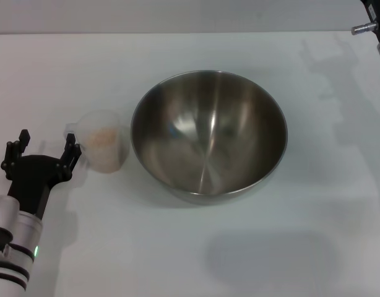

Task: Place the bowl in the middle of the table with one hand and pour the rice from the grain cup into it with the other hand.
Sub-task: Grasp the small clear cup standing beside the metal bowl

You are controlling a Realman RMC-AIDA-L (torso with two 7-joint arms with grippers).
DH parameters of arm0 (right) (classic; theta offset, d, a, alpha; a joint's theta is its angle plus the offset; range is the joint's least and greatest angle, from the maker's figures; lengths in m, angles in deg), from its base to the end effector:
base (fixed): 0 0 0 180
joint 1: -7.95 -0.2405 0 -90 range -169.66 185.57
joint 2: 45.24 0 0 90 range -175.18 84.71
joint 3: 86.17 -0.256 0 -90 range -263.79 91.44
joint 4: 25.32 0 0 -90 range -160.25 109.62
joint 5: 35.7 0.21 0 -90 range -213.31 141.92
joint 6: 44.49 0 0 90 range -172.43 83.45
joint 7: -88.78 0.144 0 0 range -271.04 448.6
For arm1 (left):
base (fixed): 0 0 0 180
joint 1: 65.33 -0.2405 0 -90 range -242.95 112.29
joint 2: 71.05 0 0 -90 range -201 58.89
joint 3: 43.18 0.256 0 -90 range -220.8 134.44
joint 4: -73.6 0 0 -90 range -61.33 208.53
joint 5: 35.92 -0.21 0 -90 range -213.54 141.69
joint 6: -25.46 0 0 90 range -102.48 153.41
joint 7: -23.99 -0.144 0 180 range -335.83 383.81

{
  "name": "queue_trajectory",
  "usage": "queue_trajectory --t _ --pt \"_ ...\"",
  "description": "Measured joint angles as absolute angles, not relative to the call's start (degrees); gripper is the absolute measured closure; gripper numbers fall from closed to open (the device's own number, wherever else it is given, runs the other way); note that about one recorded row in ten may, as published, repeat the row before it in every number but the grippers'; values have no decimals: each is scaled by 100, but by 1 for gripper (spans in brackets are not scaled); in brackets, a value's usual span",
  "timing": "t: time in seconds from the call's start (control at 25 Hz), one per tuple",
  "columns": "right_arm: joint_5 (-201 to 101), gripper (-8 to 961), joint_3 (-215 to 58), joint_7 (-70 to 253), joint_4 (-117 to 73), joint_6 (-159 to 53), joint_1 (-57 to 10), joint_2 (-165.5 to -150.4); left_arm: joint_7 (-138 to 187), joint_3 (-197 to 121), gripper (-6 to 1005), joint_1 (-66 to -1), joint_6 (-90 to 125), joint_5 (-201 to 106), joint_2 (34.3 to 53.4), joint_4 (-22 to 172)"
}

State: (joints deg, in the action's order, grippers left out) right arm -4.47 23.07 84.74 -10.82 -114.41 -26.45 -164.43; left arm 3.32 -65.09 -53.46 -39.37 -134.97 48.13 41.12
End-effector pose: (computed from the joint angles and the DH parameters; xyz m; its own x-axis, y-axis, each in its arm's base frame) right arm 0.2402 0.3949 0.0142 0.7462 0.3676 -0.5550 -0.5423 -0.1480 -0.8271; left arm -0.3185 0.2511 -0.0806 0.7473 0.1217 0.6532 0.6627 -0.0643 -0.7461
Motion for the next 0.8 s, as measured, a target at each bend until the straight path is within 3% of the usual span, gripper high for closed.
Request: queue_trajectory --t 0.72,0.8 --pt "-412 204 2325 8474 -1073 -11383 -2669 -16441 966 -6637 329 -5016 -3540 -13524 4813 4311" --pt "-414 204 2325 8474 -1072 -11383 -2665 -16441 1022 -6649 408 -5014 -3549 -13531 4813 4311"
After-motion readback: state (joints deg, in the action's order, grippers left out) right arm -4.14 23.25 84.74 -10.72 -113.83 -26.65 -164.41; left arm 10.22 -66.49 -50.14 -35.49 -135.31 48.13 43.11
